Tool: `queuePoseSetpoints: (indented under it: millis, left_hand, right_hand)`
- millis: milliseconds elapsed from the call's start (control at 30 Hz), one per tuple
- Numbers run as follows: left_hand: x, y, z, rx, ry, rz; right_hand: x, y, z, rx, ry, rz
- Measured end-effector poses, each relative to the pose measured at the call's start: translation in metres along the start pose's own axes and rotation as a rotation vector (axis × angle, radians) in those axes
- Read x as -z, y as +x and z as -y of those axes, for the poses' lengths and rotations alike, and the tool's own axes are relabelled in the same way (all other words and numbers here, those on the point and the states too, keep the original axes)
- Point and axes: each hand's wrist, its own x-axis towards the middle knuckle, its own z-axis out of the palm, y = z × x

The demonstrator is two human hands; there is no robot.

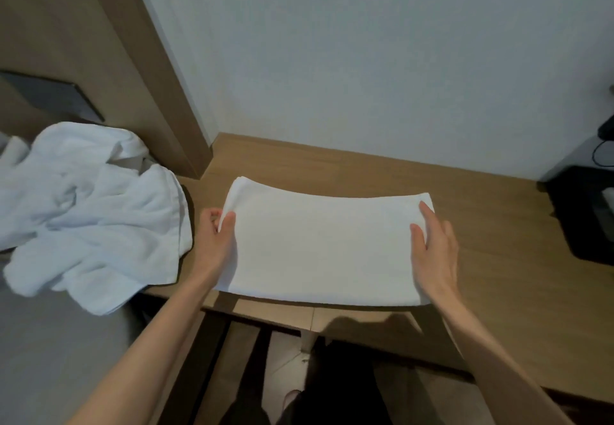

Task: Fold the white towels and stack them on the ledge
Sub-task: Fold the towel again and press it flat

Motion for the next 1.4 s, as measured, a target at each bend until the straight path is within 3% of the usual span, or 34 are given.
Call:
queuePoseSetpoints:
  millis: [300,767,1067,1400]
  left_hand:
    - [0.069,-0.044,0.021,0.078,-0.087,-0.241]
    - [0.127,-0.161,0.068,0.323,-0.165,-0.733]
    - [0.186,-0.241,0.13,0.504,-0.181,-1.01]
    - [0.3,-0.315,0.214,0.632,-0.195,-1.156]
  right_hand:
    - [-0.019,-0.008,0.044,0.188,0.052,0.118]
    - [-0.082,-0.026,0.108,0.547,0.092,0.504]
    - [-0.141,-0.11,0.165,0.742,0.128,0.769]
    - [-0.225,-0.253,0.232,0.953,0.069,0.85]
